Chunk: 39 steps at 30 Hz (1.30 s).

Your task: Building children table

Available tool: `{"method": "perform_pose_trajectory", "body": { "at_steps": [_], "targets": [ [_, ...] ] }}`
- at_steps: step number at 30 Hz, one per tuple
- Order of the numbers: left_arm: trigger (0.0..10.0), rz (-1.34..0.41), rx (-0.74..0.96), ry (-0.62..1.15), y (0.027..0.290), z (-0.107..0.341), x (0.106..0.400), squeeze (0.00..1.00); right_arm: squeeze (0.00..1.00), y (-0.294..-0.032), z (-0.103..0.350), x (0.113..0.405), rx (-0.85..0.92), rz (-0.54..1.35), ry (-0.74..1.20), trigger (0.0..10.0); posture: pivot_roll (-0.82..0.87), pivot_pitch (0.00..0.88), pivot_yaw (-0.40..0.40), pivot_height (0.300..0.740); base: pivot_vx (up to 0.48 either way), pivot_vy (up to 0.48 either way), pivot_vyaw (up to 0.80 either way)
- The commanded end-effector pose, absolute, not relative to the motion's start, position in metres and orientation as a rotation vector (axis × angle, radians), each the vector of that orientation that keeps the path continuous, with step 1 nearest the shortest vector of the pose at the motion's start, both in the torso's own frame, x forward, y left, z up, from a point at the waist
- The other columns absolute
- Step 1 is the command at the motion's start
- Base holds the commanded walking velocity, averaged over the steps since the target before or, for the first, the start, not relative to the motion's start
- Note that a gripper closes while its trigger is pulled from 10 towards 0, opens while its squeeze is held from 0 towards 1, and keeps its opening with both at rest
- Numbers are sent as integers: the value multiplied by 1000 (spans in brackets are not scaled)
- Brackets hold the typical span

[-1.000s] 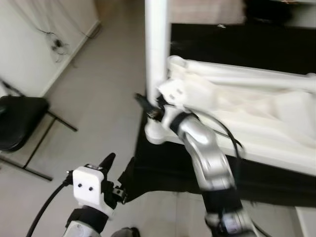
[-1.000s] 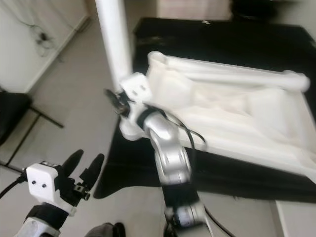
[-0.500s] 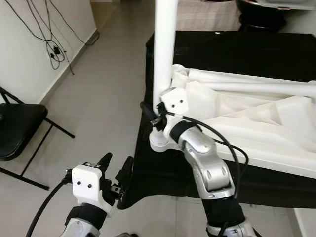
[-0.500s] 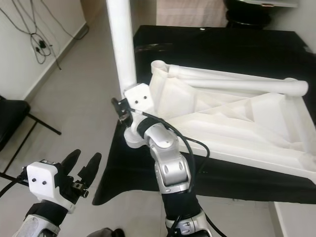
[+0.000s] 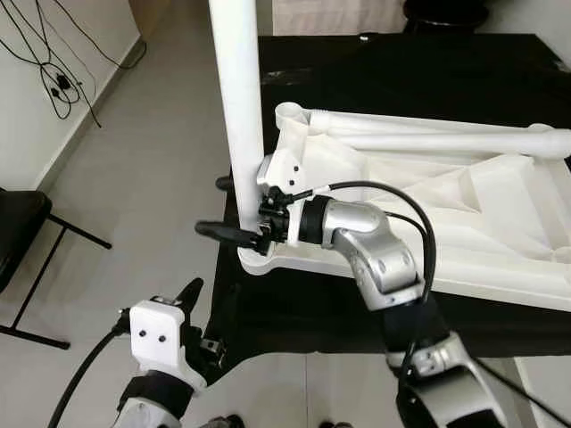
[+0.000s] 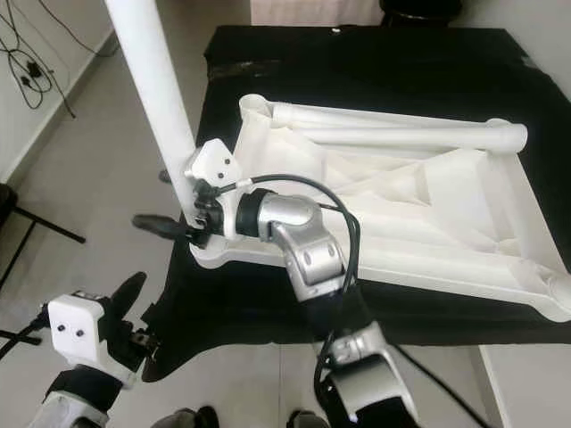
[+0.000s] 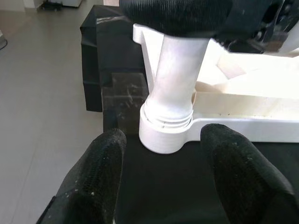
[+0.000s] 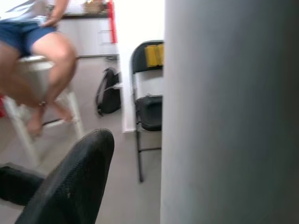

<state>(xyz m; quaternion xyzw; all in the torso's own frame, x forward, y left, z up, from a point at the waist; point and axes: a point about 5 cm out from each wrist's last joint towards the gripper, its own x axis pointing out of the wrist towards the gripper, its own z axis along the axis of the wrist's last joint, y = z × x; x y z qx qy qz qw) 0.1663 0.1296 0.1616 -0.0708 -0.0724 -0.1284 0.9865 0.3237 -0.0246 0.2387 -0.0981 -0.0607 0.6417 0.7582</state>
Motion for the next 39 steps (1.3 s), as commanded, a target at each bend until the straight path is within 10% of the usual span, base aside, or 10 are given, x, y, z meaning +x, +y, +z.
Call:
{"method": "perform_pose_trajectory", "body": {
  "at_steps": [1, 8, 9, 10, 29, 34, 39],
  "targets": [
    [10000, -257, -141, -132, 129, 161, 164, 0, 0, -11, 228, 316, -214, 1513, -95, 10000, 98, 233, -10, 740, 0, 0, 0],
    [10000, -259, -144, -128, 128, 163, 159, 0, 0, -6, 221, 329, -187, 1608, -17, 10000, 117, 263, -4, 740, 0, 0, 0],
    [10000, -260, -144, -126, 128, 164, 158, 0, 0, -5, 222, 330, -177, 1635, -13, 6431, 120, 268, -4, 740, 0, 0, 0],
    [10000, -260, -144, -125, 128, 164, 157, 0, 0, -4, 222, 330, -167, 1658, -9, 0, 123, 272, -5, 740, 0, 0, 0],
    [10000, -254, -147, -125, 128, 164, 159, 0, 0, -29, 225, 347, -169, 1403, -75, 0, 97, 266, -15, 740, 0, 0, 0],
    [10000, -256, -145, -127, 130, 164, 162, 0, 0, -48, 189, 320, -158, 633, 12, 0, 91, 259, 9, 740, 0, 0, 0],
    [10000, -261, -142, -125, 133, 162, 166, 0, 0, -40, 181, 293, -144, 542, 24, 0, 85, 233, 20, 740, 0, 0, 0]
  ]
}}
